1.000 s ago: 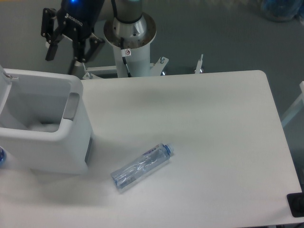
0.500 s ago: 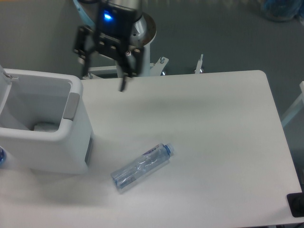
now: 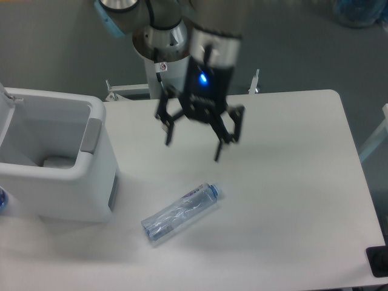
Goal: Place the trash in the trash can
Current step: 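Move the open gripper over the clear water bottle, then lower the gripper around the bottle and close on it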
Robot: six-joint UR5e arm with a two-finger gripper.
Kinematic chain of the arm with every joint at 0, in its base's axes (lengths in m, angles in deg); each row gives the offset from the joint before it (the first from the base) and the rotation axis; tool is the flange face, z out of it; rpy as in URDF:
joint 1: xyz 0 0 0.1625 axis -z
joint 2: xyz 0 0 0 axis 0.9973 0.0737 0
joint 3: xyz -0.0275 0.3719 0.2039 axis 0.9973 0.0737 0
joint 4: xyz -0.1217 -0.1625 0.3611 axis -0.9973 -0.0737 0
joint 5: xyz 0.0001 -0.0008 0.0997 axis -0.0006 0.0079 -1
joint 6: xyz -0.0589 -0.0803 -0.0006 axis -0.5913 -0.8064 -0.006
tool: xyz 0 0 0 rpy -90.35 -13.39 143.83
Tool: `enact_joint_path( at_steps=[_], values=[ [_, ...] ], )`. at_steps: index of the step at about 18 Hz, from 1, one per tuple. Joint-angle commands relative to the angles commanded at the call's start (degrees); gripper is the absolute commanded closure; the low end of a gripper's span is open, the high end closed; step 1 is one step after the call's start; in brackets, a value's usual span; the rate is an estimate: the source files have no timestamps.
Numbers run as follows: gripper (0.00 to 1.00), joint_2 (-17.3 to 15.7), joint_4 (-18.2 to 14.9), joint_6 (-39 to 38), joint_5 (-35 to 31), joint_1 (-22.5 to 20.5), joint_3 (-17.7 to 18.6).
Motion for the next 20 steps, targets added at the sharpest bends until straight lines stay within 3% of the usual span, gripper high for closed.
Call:
enact_joint_path(
  at_steps=[2, 5, 11, 20],
  values=[
    [0.0, 2.99, -0.18, 2.99, -1.57, 0.0, -1.15],
    [0.0, 5.28, -0.79, 9.22, -9.56, 0.96, -1.5],
    [0.0, 9.77, -0.88, 10.3, -18.88, 6.4, -1.68],
    [0.0, 13.29, -4.21, 9.95, -21.44, 12.56, -2.64]
  ],
)
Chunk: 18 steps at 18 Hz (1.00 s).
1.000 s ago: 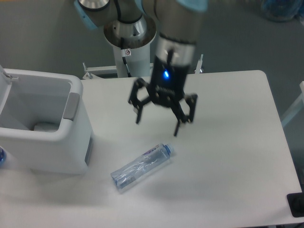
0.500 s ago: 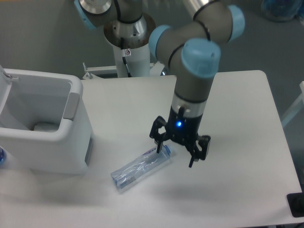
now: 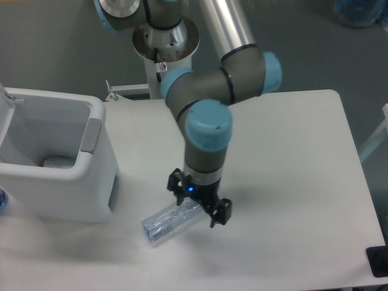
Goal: Place the trash in the trash can
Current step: 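Lower the gripper around the bottle and close on it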
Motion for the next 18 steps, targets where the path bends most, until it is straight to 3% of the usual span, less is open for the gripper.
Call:
enact_joint_path(
  at_steps=[2, 11, 18],
  values=[
    [0.0, 1.32, -1.32, 0.44, -1.49, 0.53, -0.53],
    [0.0, 5.71, -1.33, 1.94, -5.27, 6.5, -0.09],
    [0.0, 8.96, -1.24, 1.93, -9.93, 7.91, -1.41]
  ],
)
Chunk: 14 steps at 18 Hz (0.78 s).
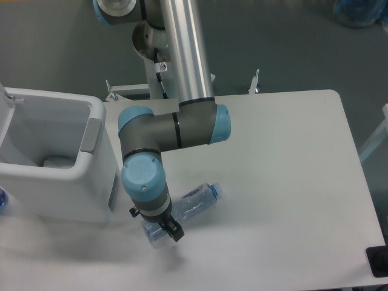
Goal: Place the trash in the trash can
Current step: 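Lower the gripper around the bottle and close on it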
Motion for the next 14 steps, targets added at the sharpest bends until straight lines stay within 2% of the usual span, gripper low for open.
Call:
enact_joint_path(
  at_steps=[8, 14],
  values=[
    [0.01, 1.94, -0.09, -0.35, -3.86, 1.5, -0.97],
    [0.33, 1.94, -0.7, -0.26, -4.92, 1.5, -1.59]
  ],
)
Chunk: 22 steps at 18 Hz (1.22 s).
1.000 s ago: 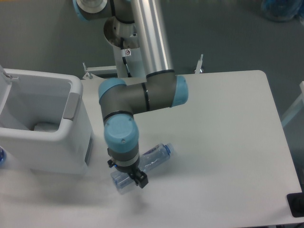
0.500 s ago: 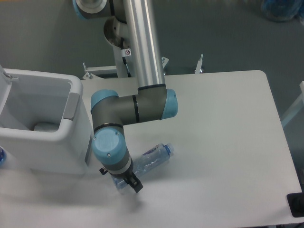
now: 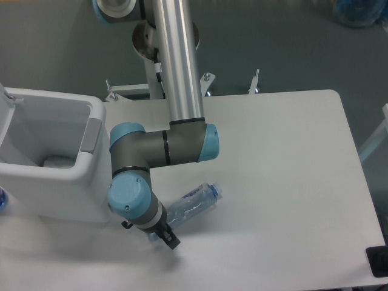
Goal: Place the trash in the trash can
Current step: 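Lower the gripper around the bottle and close on it, then lift the bottle and carry it over the bin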
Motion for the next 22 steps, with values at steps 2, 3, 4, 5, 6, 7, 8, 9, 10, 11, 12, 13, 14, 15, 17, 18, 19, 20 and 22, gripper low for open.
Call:
enact_joint_path(
  at_steps=[2, 3, 4, 5, 6, 7, 8, 9, 10, 11, 12, 13, 14, 15, 17, 18, 19, 20, 22],
  values=[
    [0.42, -0.09, -1.05, 0.0, 0.0, 0.0, -0.09],
    [0.45, -0.09, -1.14, 0.0, 0.0, 0.0, -0.09],
    [0.5, -0.09, -1.23, -0.09, 0.0, 0.0, -0.09],
    [0.51, -0.09, -1.23, -0.17, 0.0, 0.0, -0.09],
    [0.51, -0.18, -1.23, -0.18, 0.0, -0.09, -0.09],
    [0.52, -0.35, -1.15, -0.18, 0.0, -0.09, -0.26],
    [0.52, -0.61, -1.15, -0.26, 0.09, -0.17, -0.7],
    [0.51, -0.88, -1.06, -0.35, 0.09, -0.18, -1.31],
    [0.51, -1.31, -0.97, -0.44, 0.09, -0.18, -2.27],
    [0.51, -1.93, -0.97, -0.61, 0.17, -0.44, -3.24],
    [0.51, -3.59, -0.88, -0.88, 0.7, -1.31, -4.47],
    [0.51, -5.52, -0.62, -1.57, 0.96, -2.71, -5.44],
    [0.51, -6.41, -0.44, -2.28, 1.75, -3.33, -6.41],
    [0.51, -7.29, -0.44, -3.24, 3.06, -3.86, -7.72],
    [0.51, -8.7, -0.35, -8.59, 9.37, -5.88, -11.76],
    [0.51, -9.05, 0.17, -11.48, 13.14, -6.67, -13.52],
    [0.52, -9.66, 1.22, -14.65, 17.18, -7.64, -14.4],
    [0.52, -10.54, 2.97, -17.37, 21.49, -8.43, -14.5],
    [0.52, -12.47, 6.57, -22.48, 29.14, -9.57, -14.41]
  ],
)
